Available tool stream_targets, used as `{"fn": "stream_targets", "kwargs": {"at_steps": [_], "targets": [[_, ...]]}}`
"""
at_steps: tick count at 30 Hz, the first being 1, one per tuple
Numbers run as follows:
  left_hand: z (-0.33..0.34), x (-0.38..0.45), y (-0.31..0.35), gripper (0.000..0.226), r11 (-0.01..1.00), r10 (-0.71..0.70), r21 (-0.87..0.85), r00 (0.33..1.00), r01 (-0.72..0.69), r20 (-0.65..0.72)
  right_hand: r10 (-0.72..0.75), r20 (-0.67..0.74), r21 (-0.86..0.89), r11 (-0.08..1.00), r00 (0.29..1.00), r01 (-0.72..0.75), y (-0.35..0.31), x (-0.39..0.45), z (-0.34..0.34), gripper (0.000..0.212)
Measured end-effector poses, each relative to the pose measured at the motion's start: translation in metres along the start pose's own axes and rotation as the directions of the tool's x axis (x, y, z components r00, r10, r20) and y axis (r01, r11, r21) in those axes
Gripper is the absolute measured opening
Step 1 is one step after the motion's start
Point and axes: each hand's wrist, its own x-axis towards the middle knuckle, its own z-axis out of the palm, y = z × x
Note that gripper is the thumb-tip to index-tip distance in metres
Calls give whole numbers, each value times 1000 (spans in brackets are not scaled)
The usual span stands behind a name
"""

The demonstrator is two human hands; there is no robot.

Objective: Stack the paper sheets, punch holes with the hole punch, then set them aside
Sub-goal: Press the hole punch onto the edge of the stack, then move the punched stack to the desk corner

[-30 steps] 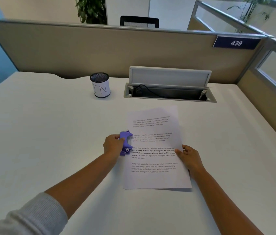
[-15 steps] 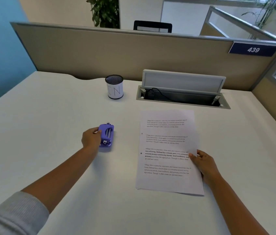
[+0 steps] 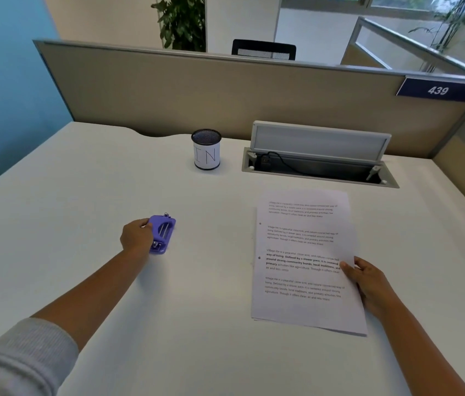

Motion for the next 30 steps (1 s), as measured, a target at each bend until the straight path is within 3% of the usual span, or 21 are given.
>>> {"fn": "stream_targets", "kwargs": {"at_steps": [3, 5, 6, 9, 12, 14, 15, 19, 26, 30], "targets": [[-5, -2, 1, 35, 982, 93, 171, 992, -77, -87, -3, -10, 22, 1000, 1000, 3, 1, -10, -9, 30], [-3, -13, 0, 44, 955, 264, 180, 953, -236, -147, -33, -25, 28, 999, 999, 33, 0, -18, -13, 33], [2, -24, 0, 47, 932, 353, 133, 929, -338, -114, -53, -26, 31, 998, 998, 53, -2, -23, -14, 38], [32, -65, -2, 51, 894, 447, -87, 854, -440, 266, -121, -11, 27, 992, 993, 121, -9, -36, -14, 82], [60, -114, 6, 59, 913, 382, -168, 634, -372, 672, -208, 5, 19, 978, 978, 207, -17, -47, -12, 89], [73, -135, 18, 55, 897, 413, -239, 511, -373, 754, -268, 8, 17, 963, 963, 268, -24, -54, -9, 84], [76, -143, 24, 49, 878, 456, -283, 493, -387, 741, -292, 6, 31, 956, 956, 291, -28, -57, -8, 81], [82, -159, 52, 15, 823, 568, -312, 664, -475, 486, -388, -2, 81, 919, 922, 387, -41, -64, -11, 68], [83, -186, 75, 18, 734, 674, -381, 672, -561, 308, -522, 26, 195, 839, 853, 508, -61, -63, -25, 60], [91, -199, 69, 16, 756, 639, -405, 715, -514, 284, -512, 24, 208, 842, 858, 497, -58, -56, -31, 57]]}}
